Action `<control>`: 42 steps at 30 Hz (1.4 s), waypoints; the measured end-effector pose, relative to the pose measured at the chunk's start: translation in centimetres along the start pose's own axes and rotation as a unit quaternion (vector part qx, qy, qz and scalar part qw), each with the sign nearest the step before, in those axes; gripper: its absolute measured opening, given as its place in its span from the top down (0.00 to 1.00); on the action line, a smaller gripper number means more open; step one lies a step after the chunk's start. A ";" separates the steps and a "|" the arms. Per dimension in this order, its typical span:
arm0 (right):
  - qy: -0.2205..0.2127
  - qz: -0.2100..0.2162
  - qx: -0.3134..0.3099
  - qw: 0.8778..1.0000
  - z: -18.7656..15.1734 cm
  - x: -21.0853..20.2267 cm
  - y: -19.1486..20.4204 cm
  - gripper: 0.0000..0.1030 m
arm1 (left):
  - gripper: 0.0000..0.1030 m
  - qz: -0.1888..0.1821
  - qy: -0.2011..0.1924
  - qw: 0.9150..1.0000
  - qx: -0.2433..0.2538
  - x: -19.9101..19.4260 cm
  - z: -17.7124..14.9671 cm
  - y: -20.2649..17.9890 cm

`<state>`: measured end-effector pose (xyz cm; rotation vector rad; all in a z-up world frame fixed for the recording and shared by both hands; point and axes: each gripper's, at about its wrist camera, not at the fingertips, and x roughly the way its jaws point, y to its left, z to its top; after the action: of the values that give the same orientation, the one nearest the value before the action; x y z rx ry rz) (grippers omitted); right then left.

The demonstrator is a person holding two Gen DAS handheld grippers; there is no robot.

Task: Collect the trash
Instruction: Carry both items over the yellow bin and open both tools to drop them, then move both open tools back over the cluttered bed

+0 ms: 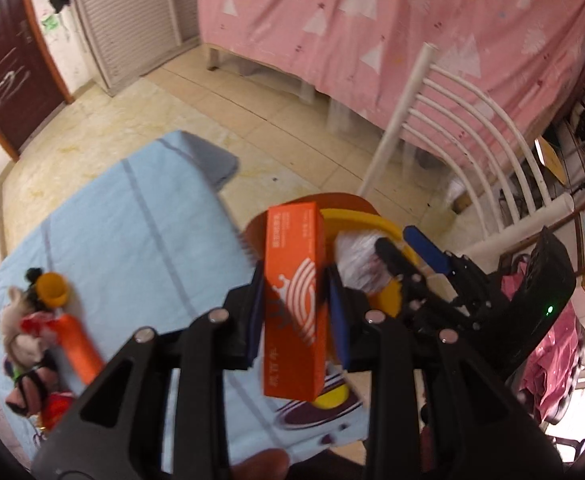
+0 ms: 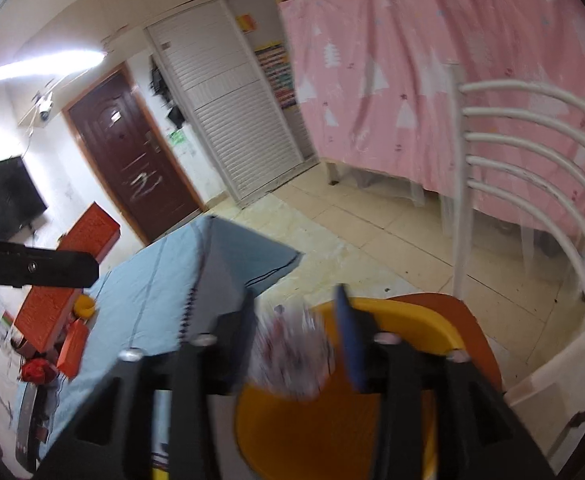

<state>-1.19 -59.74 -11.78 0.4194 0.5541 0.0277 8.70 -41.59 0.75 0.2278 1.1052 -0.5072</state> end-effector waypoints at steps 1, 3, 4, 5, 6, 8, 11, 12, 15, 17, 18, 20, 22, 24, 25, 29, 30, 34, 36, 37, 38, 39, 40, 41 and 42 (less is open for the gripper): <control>-0.003 -0.001 0.005 1.000 0.1 -0.1 -0.4 0.33 | 0.64 -0.001 0.004 1.000 0.003 0.4 0.2 -0.5; -0.016 -0.007 0.021 1.000 -0.1 -1.0 -1.8 0.31 | 0.57 -0.003 0.009 1.000 0.007 1.1 0.7 -1.6; -0.019 -0.010 0.027 0.999 -0.1 -1.2 -2.3 0.31 | 0.57 -0.006 0.011 1.000 0.008 1.3 0.8 -2.1; -0.023 -0.011 0.035 0.999 -0.2 -1.5 -2.8 0.31 | 0.56 -0.011 0.016 1.000 0.007 1.6 1.0 -2.5; -0.026 -0.010 0.043 0.999 -0.3 -1.9 -3.4 0.31 | 0.55 -0.013 0.018 1.000 0.008 1.6 1.0 -2.6; -0.029 -0.009 0.048 0.998 -0.3 -2.3 -3.6 0.31 | 0.55 -0.009 0.015 1.000 0.014 1.4 0.9 -3.0; -0.031 -0.003 0.049 0.998 -0.2 -2.6 -3.6 0.31 | 0.55 -0.007 0.013 1.000 0.015 0.8 0.6 -2.7; -0.031 0.000 0.048 0.998 -0.2 -2.6 -3.4 0.31 | 0.55 -0.005 0.010 1.000 0.013 0.5 0.5 -2.4; -0.029 0.009 0.038 0.999 0.4 -2.3 -2.2 0.31 | 0.55 0.002 -0.001 1.000 0.005 -0.7 0.4 -1.2; -0.025 0.016 0.029 0.999 1.0 -2.1 -0.8 0.31 | 0.55 0.006 -0.008 1.000 0.000 -1.5 0.3 -0.3; -0.024 0.019 0.022 0.999 1.1 -2.1 -0.2 0.31 | 0.55 0.008 -0.015 1.000 -0.006 -2.2 0.3 0.5; -0.022 0.023 0.009 0.999 1.4 -1.9 1.2 0.31 | 0.55 0.010 -0.023 1.000 -0.016 -3.1 0.3 1.8; -0.020 0.029 0.001 0.999 1.6 -1.8 2.2 0.31 | 0.54 0.016 -0.028 0.999 -0.023 -3.9 0.1 2.9; -0.018 0.034 -0.008 0.999 1.8 -1.6 3.4 0.31 | 0.54 0.025 -0.035 0.999 -0.029 -4.8 -0.1 4.3; -0.016 0.037 -0.012 0.999 1.9 -1.6 3.8 0.31 | 0.53 0.030 -0.039 0.998 -0.034 -5.2 -0.2 5.1; -0.009 0.050 -0.032 0.998 2.3 -1.0 6.2 0.31 | 0.49 0.046 -0.054 0.996 -0.055 -7.0 -0.6 8.3; -0.007 0.053 -0.037 0.998 2.3 -0.9 6.7 0.31 | 0.49 0.050 -0.057 0.995 -0.061 -7.5 -0.7 9.1; 0.006 0.064 -0.057 0.996 2.1 0.0 8.8 0.31 | 0.49 0.066 -0.068 0.992 -0.081 -9.1 -1.4 12.3; 0.014 0.072 -0.068 0.995 2.1 0.5 10.2 0.31 | 0.49 0.073 -0.071 0.991 -0.090 -9.7 -1.9 13.9; 0.016 0.074 -0.072 0.994 2.1 0.7 10.6 0.31 | 0.49 0.077 -0.074 0.990 -0.095 -10.1 -2.2 14.8; 0.020 0.078 -0.078 0.994 2.1 0.9 11.3 0.31 | 0.49 0.079 -0.075 0.989 -0.099 -10.4 -2.5 15.4; 0.023 0.082 -0.082 0.993 2.0 1.2 11.9 0.31 | 0.49 0.084 -0.077 0.988 -0.106 -10.8 -2.9 16.5; 0.027 0.086 -0.088 0.992 1.9 1.4 12.7 0.31 | 0.49 0.087 -0.078 0.987 -0.112 -11.0 -3.2 17.3; 0.029 0.088 -0.093 0.991 1.9 1.7 13.4 0.31 | 0.49 0.090 -0.079 0.986 -0.119 -11.3 -3.6 18.2; 0.032 0.090 -0.097 0.991 1.8 1.9 14.0 0.31 | 0.49 0.094 -0.079 0.984 -0.126 -11.6 -3.8 19.2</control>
<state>2.55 -47.32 -5.80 0.2785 0.5695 0.2680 11.17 -20.19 8.01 0.0674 0.9698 -0.2104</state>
